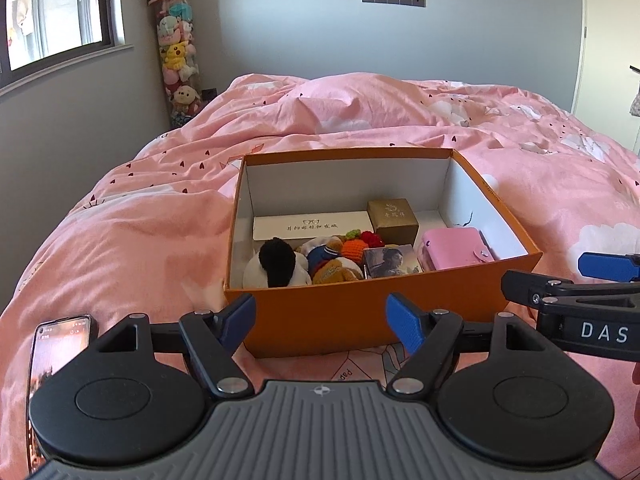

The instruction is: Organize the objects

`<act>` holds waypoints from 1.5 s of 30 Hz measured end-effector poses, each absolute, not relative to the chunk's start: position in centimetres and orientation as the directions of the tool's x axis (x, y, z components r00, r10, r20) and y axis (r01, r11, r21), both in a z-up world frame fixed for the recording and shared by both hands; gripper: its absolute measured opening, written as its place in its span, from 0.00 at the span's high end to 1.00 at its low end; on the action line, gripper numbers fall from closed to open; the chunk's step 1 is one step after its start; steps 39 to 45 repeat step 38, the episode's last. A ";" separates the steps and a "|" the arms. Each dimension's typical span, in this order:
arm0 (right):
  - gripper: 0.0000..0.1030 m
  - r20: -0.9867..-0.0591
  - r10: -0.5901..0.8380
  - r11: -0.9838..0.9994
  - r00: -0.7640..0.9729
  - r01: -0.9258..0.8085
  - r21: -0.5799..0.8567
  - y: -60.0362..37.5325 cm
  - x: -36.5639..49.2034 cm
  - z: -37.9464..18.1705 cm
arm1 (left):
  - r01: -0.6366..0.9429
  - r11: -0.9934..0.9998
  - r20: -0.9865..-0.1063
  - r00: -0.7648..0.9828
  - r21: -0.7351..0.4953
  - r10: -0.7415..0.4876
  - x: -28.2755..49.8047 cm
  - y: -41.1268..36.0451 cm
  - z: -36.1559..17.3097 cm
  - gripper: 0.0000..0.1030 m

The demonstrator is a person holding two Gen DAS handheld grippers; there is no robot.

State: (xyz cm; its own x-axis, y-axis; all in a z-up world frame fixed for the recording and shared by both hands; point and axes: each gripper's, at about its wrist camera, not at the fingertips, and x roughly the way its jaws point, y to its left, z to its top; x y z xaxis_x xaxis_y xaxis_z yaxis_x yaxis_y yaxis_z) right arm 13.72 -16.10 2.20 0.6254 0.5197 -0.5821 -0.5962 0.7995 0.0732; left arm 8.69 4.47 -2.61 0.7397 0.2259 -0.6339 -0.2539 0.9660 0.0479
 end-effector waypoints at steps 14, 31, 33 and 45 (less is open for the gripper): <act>0.13 -0.608 0.512 0.796 0.606 -0.601 0.071 -15.9 13.8 1.5 | -0.268 0.963 -0.658 0.718 0.040 0.228 8.8 4.7 -2.8 0.15; 0.12 -0.615 0.521 0.786 0.591 -0.614 0.075 -15.8 13.6 1.3 | -0.267 0.962 -0.659 0.715 0.050 0.233 8.7 4.8 -2.9 0.15; 0.12 -0.616 0.521 0.786 0.590 -0.614 0.077 -15.7 13.7 1.3 | -0.268 0.962 -0.659 0.715 0.049 0.232 8.7 4.8 -2.9 0.15; 0.12 -0.617 0.522 0.784 0.588 -0.616 0.077 -15.7 13.6 1.3 | -0.267 0.962 -0.658 0.716 0.051 0.234 8.8 4.7 -2.9 0.14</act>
